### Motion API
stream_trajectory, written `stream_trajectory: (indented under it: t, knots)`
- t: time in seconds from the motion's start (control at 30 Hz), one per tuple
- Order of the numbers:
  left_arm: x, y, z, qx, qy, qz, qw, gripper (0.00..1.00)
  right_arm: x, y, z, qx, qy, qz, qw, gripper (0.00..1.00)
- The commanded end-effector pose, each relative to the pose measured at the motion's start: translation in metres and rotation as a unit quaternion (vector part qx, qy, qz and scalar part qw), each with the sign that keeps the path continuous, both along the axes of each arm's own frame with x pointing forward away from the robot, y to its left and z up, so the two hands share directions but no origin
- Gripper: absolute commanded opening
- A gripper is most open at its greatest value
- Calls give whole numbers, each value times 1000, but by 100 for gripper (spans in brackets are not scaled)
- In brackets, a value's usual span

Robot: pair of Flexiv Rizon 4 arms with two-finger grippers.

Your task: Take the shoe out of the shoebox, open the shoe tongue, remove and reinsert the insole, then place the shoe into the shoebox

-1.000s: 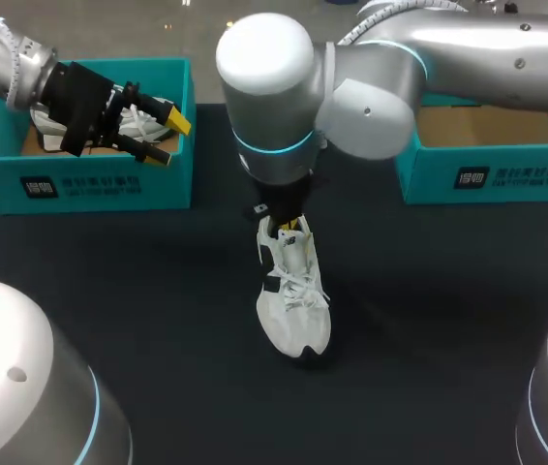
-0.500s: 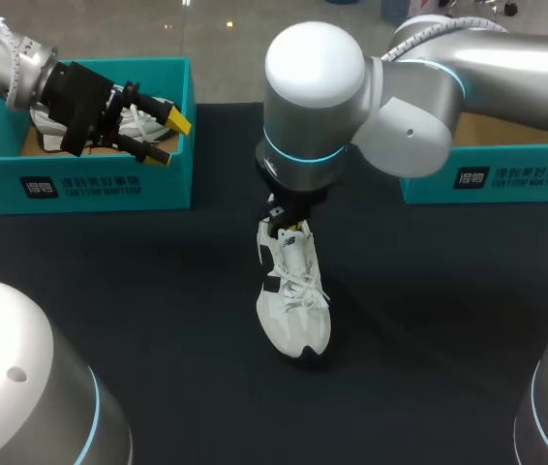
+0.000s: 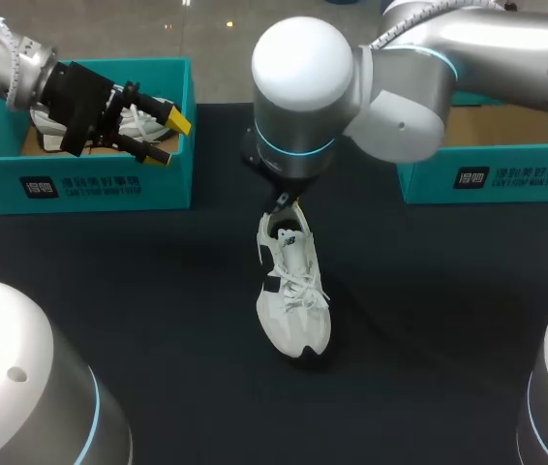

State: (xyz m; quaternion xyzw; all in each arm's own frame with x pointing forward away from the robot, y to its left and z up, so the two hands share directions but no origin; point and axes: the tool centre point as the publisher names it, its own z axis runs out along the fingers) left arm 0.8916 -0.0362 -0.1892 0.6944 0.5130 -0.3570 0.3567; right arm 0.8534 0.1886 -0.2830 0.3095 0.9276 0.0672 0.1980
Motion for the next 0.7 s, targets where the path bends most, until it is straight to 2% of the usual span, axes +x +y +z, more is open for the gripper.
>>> stream_trajectory:
  t: [0.03,0.1,0.17,0.27,0.33,0.57,0.7]
  knots:
    - [-1,0,1,2,0,0,1000,100,13,5,-12,-155,-89,413,893,0]
    - [-1,0,1,2,0,0,1000,100,23,7,-17,-166,-80,408,894,0]
    - [-1,0,1,2,0,0,1000,100,33,12,-17,-167,-74,399,899,32]
    - [-1,0,1,2,0,0,1000,100,46,19,-17,-175,-74,395,899,35]
    - [-1,0,1,2,0,0,1000,100,52,20,-16,-175,-76,396,898,43]
    - [-1,0,1,2,0,0,1000,100,62,19,-19,-187,-66,426,883,44]
    - [-1,0,1,2,0,0,1000,100,62,13,-22,-188,-47,437,878,44]
